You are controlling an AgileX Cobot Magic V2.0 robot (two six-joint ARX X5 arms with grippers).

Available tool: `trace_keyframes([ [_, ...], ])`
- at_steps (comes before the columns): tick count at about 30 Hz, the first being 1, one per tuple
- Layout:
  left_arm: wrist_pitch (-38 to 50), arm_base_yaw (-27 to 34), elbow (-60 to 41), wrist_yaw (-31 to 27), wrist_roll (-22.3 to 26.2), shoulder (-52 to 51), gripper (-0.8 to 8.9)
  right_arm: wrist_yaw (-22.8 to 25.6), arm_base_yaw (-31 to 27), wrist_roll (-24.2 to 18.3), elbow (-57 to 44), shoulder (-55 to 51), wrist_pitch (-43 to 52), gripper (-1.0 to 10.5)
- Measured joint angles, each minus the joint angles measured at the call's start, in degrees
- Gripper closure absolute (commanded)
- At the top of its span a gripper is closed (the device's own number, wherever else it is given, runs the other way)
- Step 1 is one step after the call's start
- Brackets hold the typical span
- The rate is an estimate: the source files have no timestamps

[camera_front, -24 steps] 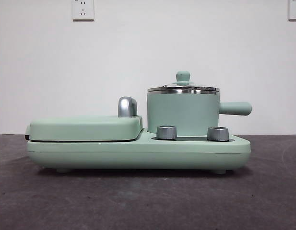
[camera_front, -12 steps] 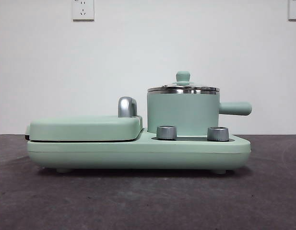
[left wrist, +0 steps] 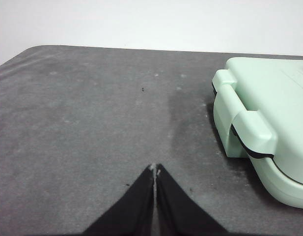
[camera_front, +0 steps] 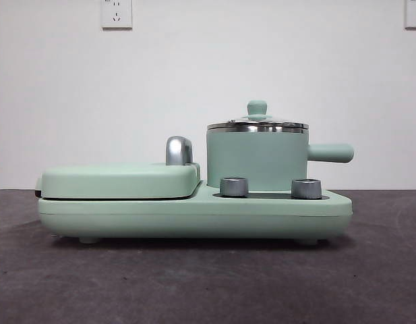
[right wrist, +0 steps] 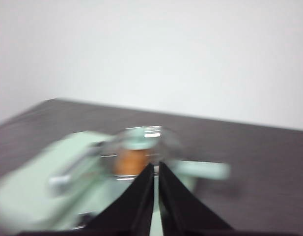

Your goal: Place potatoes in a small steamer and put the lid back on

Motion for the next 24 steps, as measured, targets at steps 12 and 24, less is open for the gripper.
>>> trace_keyframes([
  [12,0.0,0.0,0.0,0.0,0.0,0.0,8.08,15.61,-9.07,-1.99,-33.11,-18.62,13.03,9.4],
  [24,-0.02,0.0,0.0,0.0,0.0,0.0,8.08,19.19,-6.51,-2.1,-38.62,-21.55,10.86,9.4],
])
